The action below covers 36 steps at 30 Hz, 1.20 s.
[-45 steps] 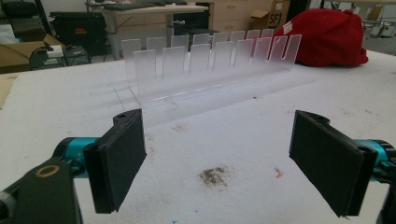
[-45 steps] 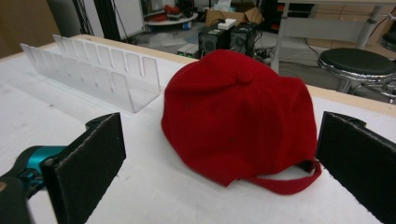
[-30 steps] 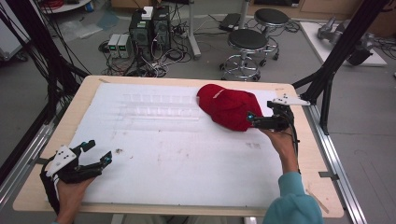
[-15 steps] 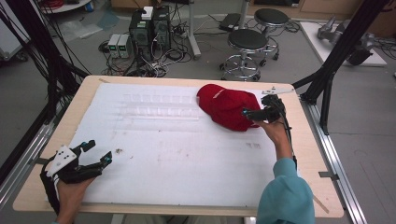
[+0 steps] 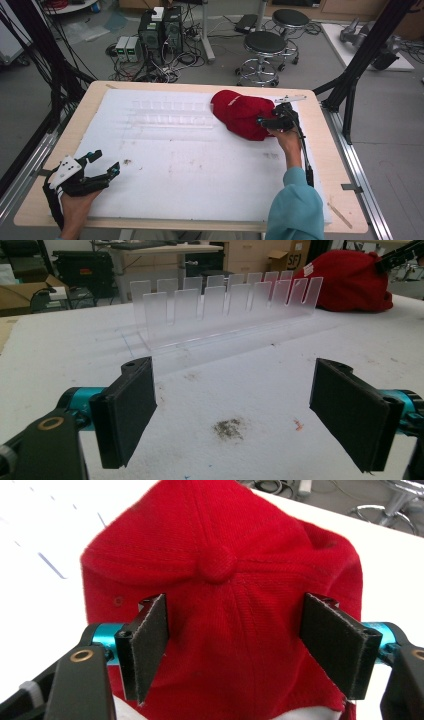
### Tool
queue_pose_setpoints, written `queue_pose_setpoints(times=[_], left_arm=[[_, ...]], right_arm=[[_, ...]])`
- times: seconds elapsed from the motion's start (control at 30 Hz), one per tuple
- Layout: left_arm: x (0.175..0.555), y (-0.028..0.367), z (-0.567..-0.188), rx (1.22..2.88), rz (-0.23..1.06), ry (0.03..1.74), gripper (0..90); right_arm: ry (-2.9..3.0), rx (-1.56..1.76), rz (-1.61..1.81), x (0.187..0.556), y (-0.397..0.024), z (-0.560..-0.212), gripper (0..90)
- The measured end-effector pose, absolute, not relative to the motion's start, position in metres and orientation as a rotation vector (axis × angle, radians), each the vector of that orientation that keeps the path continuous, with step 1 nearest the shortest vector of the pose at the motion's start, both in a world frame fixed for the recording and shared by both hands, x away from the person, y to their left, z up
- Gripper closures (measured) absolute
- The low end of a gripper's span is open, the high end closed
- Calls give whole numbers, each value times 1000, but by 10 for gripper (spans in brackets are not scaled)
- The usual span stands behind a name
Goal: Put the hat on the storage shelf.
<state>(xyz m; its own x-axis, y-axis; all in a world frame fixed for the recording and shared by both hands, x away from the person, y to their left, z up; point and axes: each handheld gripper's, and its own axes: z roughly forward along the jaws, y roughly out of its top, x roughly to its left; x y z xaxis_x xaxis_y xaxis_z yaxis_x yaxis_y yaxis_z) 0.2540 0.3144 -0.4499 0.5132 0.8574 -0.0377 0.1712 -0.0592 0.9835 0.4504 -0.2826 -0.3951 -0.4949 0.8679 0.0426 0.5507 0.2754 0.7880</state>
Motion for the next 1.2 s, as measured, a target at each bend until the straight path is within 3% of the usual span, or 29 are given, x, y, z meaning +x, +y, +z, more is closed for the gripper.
queue_pose_setpoints(times=[0.17, 0.3, 0.33, 0.4, 0.43, 0.63, 1.2], left_arm=[[254, 315, -450, 1557, 714, 915, 186], [254, 315, -450, 1556, 713, 914, 186], [254, 315, -450, 1556, 713, 914, 186], [254, 315, -450, 1557, 712, 915, 186], [254, 315, -450, 1558, 712, 915, 186], [254, 315, -450, 1557, 712, 914, 186], [254, 312, -449, 1587, 727, 899, 176]], right_arm=[[2160, 1305, 1096, 452, -283, -399, 340], [2173, 1306, 1107, 454, -281, -402, 477], [2182, 1315, 1095, 455, -279, -404, 575], [2183, 1323, 1087, 454, -277, -404, 619], [2178, 1321, 1060, 454, -275, -405, 709], [2167, 1304, 1036, 452, -271, -402, 834], [2096, 1112, 1030, 429, -268, -365, 849]])
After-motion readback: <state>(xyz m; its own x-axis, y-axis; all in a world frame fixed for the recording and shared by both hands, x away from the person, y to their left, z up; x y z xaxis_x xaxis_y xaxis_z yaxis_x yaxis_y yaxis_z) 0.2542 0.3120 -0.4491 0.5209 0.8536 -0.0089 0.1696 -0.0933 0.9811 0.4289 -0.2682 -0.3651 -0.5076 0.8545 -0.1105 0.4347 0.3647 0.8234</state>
